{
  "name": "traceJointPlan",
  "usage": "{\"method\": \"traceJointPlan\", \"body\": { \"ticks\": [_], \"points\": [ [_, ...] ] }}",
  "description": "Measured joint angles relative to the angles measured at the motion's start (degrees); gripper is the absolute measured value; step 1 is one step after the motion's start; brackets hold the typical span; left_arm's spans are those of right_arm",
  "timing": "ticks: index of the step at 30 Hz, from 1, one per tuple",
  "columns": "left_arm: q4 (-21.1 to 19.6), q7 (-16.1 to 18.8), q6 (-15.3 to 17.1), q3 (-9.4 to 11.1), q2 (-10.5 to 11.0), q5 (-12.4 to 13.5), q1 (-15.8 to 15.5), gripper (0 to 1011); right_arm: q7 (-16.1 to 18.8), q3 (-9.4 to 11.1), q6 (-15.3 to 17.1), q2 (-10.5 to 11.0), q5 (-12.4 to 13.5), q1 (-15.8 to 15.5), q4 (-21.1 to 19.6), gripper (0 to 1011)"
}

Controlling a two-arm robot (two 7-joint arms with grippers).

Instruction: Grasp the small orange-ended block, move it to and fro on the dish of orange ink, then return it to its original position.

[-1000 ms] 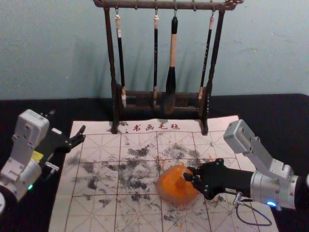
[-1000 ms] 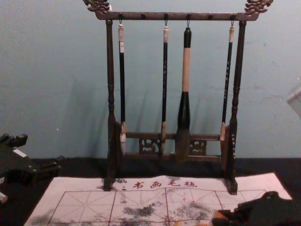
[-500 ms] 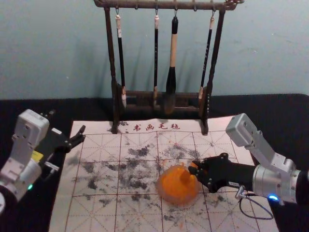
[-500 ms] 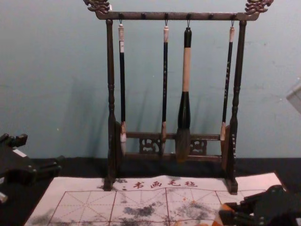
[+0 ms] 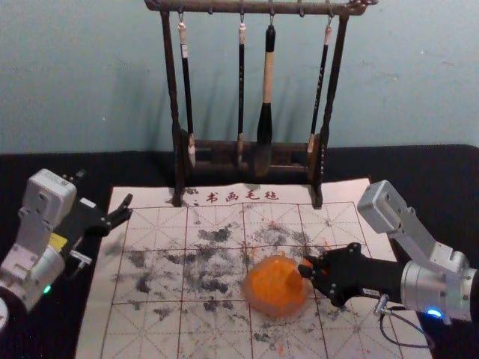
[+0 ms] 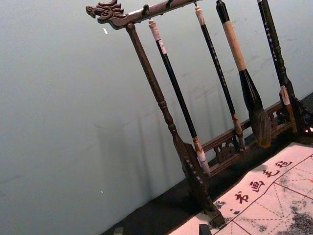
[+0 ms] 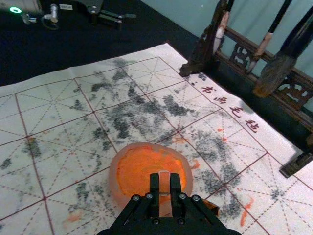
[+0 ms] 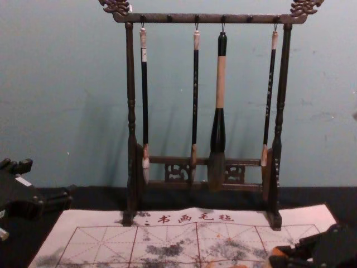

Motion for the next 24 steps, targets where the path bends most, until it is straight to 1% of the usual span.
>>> {"method": "traceJointPlan", "body": {
  "ticks": [6, 12, 19, 20, 24],
  "points": [
    [0.0, 0.0, 0.0, 0.0, 0.0, 0.0, 0.0, 1001, 0.7, -0.3, 0.3, 0.6, 0.3, -0.5, -1.1, 87],
    [0.0, 0.0, 0.0, 0.0, 0.0, 0.0, 0.0, 1001, 1.4, -1.0, 0.3, 0.7, 0.3, -0.2, -1.5, 86],
    [0.0, 0.0, 0.0, 0.0, 0.0, 0.0, 0.0, 1001, 2.0, -2.4, 0.3, 0.0, 0.0, 0.9, -1.0, 86],
    [0.0, 0.0, 0.0, 0.0, 0.0, 0.0, 0.0, 1001, 2.2, -2.8, 0.3, -0.3, -0.2, 1.4, -0.6, 86],
    [0.0, 0.0, 0.0, 0.0, 0.0, 0.0, 0.0, 1001, 2.3, -3.3, 0.3, -0.7, -0.5, 2.1, 0.0, 87]
  ]
}}
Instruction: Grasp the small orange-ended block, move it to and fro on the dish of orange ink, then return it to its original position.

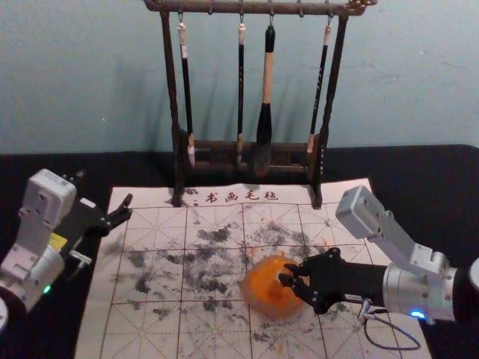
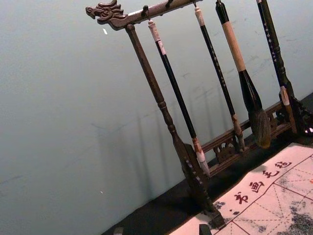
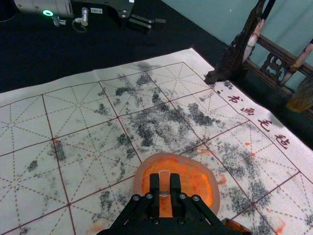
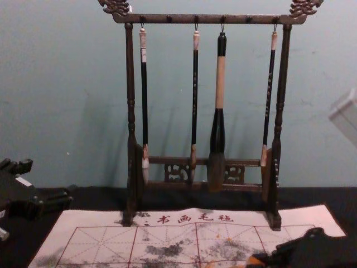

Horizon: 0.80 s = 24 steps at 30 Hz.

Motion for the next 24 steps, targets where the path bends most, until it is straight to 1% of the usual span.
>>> {"method": "traceJointPlan", "body": {
  "ticks": [4, 13, 24],
  "points": [
    [0.0, 0.0, 0.0, 0.0, 0.0, 0.0, 0.0, 1001, -0.1, -0.5, 0.0, -0.8, -0.6, 1.1, 1.2, 87],
    [0.0, 0.0, 0.0, 0.0, 0.0, 0.0, 0.0, 1001, -0.7, -0.7, 0.4, -1.9, -1.8, 2.9, 3.5, 86],
    [0.0, 0.0, 0.0, 0.0, 0.0, 0.0, 0.0, 1001, -1.5, -0.1, 1.0, -2.5, -2.4, 3.6, 4.6, 87]
  ]
}}
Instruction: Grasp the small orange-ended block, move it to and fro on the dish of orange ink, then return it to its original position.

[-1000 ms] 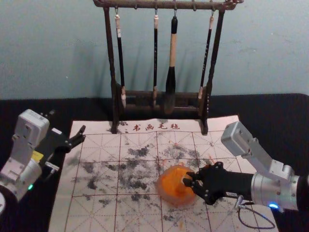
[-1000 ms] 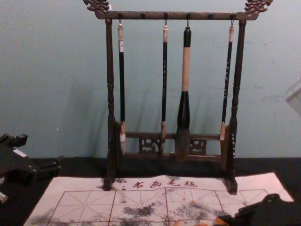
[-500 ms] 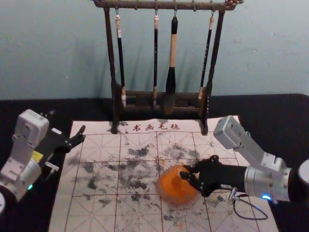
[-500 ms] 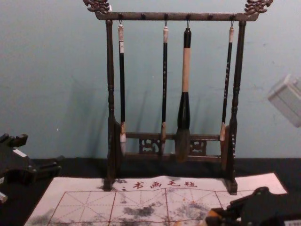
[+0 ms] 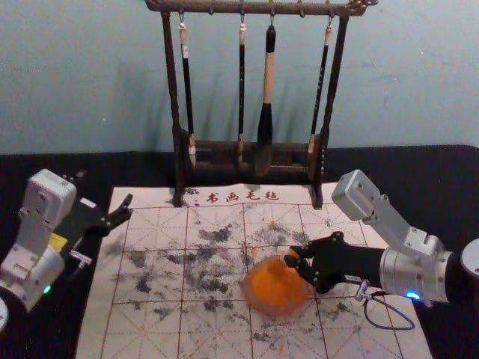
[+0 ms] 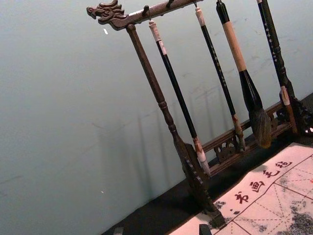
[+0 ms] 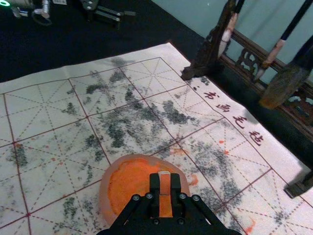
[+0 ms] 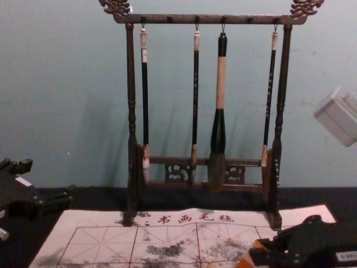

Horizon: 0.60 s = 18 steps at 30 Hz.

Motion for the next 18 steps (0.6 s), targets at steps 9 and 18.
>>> {"method": "traceJointPlan", "body": {
  "ticks": [9, 18],
  "points": [
    [0.0, 0.0, 0.0, 0.0, 0.0, 0.0, 0.0, 1001, -0.8, 1.0, 0.7, 0.7, -0.4, -0.7, -1.1, 87],
    [0.0, 0.0, 0.0, 0.0, 0.0, 0.0, 0.0, 1002, -1.0, 1.9, 1.8, 2.3, -0.5, -2.1, -3.8, 87]
  ]
}}
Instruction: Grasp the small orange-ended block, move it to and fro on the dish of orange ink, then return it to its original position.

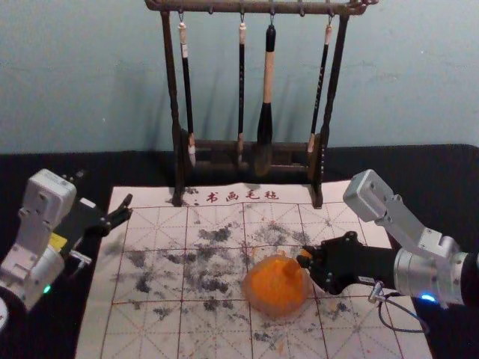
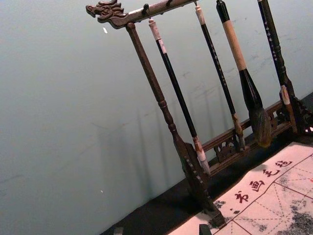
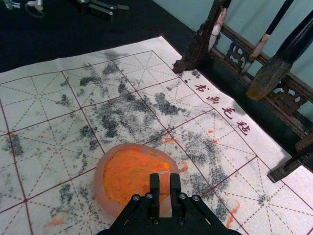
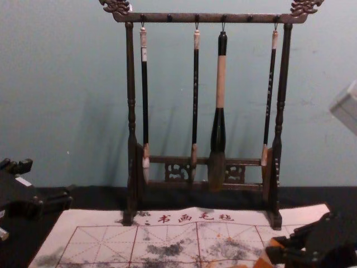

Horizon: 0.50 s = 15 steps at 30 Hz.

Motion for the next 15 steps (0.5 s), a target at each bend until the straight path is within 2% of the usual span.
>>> {"method": "traceJointPlan", "body": {
  "ticks": [7, 15],
  "points": [
    [0.0, 0.0, 0.0, 0.0, 0.0, 0.0, 0.0, 1001, 0.8, 0.2, 0.7, 1.3, 0.0, -0.8, -2.0, 87],
    [0.0, 0.0, 0.0, 0.0, 0.0, 0.0, 0.0, 1001, 2.6, -0.9, 1.1, 2.3, 0.0, -0.8, -3.4, 87]
  ]
}}
